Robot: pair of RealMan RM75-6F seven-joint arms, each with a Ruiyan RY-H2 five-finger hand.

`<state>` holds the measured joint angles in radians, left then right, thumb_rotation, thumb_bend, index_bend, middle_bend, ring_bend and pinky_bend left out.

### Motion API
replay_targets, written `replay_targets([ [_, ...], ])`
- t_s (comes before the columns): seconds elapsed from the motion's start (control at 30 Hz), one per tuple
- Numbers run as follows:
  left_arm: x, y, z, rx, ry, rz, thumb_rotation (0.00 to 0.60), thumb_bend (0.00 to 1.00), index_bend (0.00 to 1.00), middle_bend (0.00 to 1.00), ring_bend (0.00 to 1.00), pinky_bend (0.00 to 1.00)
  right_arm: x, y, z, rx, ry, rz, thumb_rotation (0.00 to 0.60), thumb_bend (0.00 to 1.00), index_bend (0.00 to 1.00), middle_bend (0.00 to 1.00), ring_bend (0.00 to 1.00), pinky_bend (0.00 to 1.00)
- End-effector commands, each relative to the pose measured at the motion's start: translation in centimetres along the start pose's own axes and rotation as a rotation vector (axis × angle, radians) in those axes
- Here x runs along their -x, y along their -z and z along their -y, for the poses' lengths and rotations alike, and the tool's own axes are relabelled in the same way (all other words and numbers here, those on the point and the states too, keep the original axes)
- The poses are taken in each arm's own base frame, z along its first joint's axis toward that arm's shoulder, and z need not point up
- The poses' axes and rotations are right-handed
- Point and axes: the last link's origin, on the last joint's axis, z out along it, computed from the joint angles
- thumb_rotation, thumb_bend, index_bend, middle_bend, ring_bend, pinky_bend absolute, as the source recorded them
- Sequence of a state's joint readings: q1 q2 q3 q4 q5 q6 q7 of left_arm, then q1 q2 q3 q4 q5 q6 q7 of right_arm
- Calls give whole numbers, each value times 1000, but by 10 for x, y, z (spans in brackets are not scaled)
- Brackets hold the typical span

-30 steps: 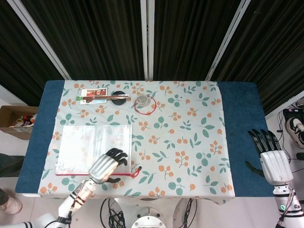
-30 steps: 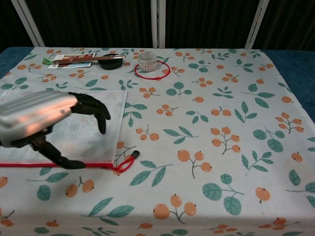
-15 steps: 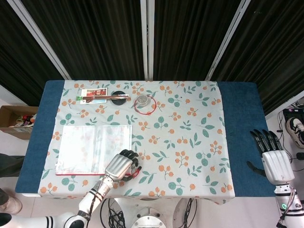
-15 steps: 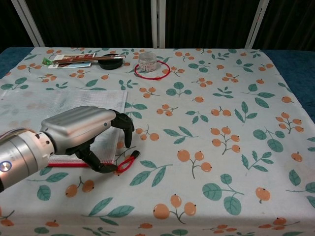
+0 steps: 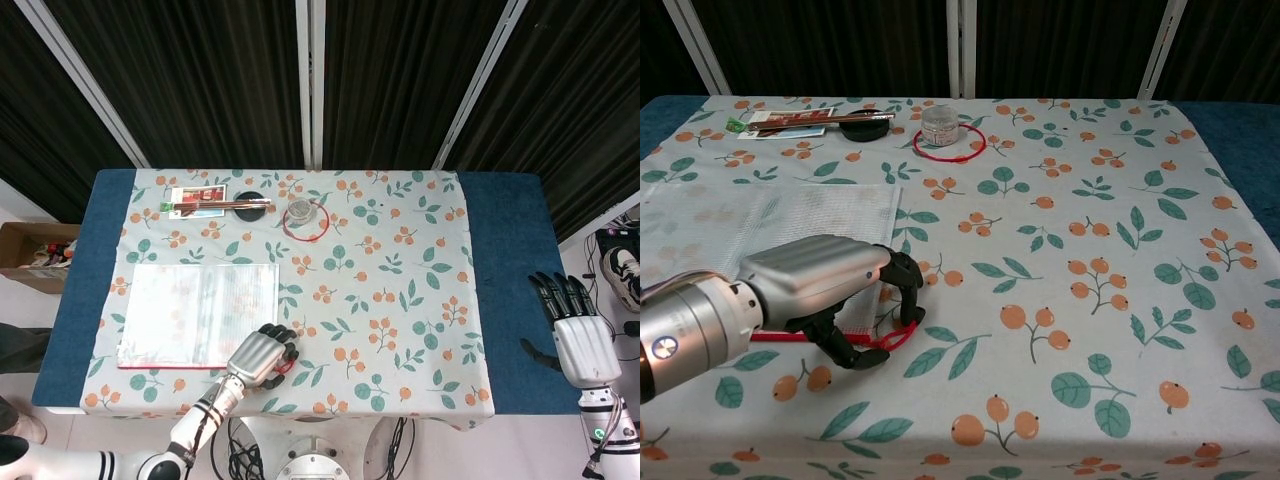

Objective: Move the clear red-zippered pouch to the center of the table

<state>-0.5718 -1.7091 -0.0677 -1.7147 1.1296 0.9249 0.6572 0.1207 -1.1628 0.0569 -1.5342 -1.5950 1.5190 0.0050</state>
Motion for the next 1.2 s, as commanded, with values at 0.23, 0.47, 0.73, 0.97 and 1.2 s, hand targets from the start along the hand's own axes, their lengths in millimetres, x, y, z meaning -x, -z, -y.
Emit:
replay_targets([
  [0.23, 0, 6, -10, 45, -14, 42, 574, 291, 428, 170, 128, 183, -1, 1, 0, 2, -1, -2, 600, 88, 0, 85, 0, 61],
  [0.47, 3, -1, -9, 7, -28, 24, 598, 288, 452, 170, 128, 184, -1, 0, 0, 3, 0, -2, 600, 88, 0, 86, 0, 61],
  [0.73, 5, -5, -13, -14, -58, 0, 600, 292, 478, 172, 129, 185, -1, 0, 1, 4, -5, -2, 600, 88, 0, 85, 0, 62],
  [0.97, 7, -12, -16, -34, -79, -3, 600, 312, 485, 174, 128, 185, -2, 0, 0, 4, -10, -1, 600, 88, 0, 86, 0, 64],
  [1.2, 6, -16, -15, -48, -88, 1, 600, 394, 514, 183, 128, 185, -3, 0, -1, 3, -16, -5, 600, 88, 0, 86, 0, 66],
])
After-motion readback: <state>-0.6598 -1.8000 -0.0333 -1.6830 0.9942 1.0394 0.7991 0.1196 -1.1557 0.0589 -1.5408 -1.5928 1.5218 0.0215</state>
